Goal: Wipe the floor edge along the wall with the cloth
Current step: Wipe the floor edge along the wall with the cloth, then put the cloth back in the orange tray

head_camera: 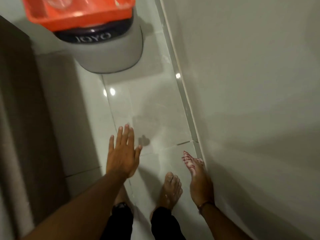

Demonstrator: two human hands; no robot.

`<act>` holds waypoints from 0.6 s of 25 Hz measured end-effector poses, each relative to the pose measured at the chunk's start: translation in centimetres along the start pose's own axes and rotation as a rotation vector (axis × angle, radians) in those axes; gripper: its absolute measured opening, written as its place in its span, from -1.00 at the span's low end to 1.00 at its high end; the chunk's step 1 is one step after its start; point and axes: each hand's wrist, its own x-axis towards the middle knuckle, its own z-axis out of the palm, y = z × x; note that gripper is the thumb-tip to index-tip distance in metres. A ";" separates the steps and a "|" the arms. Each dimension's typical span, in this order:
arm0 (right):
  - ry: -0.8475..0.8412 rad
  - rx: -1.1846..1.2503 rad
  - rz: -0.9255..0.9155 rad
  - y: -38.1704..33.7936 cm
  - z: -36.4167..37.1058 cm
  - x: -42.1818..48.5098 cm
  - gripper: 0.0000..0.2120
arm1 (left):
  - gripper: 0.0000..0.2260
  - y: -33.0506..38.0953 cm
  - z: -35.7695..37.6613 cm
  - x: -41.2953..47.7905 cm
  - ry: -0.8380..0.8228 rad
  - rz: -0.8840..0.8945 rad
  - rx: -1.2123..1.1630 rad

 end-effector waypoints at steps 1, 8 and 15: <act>-0.001 -0.032 -0.040 -3.2 -0.6 0.1 -0.59 | -0.25 0.5 -1.9 -0.5 0.010 0.000 -0.007; 0.030 -0.166 -0.446 -32.1 -4.2 6.9 -0.50 | -0.34 1.0 -20.5 5.9 0.272 -0.023 -0.070; 0.183 -0.144 -0.633 -53.6 -0.9 20.2 -0.54 | -0.35 -4.1 -31.1 19.9 0.366 0.006 -0.057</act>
